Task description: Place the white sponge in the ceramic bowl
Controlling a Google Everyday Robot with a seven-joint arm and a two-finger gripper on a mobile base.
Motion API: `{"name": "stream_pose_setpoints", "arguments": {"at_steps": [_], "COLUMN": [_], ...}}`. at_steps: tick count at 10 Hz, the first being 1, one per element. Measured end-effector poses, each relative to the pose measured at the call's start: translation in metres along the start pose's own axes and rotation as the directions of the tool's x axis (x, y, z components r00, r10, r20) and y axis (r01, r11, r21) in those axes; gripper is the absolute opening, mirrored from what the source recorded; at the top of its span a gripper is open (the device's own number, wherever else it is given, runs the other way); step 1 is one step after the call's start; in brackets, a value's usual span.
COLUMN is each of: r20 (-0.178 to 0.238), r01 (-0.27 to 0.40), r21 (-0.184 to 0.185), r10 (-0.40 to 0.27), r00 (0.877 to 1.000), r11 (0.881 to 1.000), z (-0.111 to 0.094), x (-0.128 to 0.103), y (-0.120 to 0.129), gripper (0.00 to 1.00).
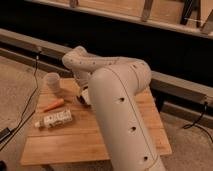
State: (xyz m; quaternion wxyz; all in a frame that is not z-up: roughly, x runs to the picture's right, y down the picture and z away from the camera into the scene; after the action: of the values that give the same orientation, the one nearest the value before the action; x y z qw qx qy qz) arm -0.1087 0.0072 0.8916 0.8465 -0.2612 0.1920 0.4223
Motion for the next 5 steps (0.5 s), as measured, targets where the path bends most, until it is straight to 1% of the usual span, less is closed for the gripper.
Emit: {"name": "stream_pose_setpoints", "arguments": {"at_steps": [2,3,5], "r20": [0.025,0.033,0.043], "r01": [0.001,0.002,0.007], "r21": [-0.032,-0.059,-0.136], "r10": [0.000,0.000,-0.002], "r00": [1.000,0.999,0.999], "r11": [0.999,0.998,0.991], "z": [-0.021,-0.033,-0.060], "x": [-0.002,-0.001,0.005], "y": [0.005,0.010,0.024], "gripper": [0.80,0.80,0.80]}}
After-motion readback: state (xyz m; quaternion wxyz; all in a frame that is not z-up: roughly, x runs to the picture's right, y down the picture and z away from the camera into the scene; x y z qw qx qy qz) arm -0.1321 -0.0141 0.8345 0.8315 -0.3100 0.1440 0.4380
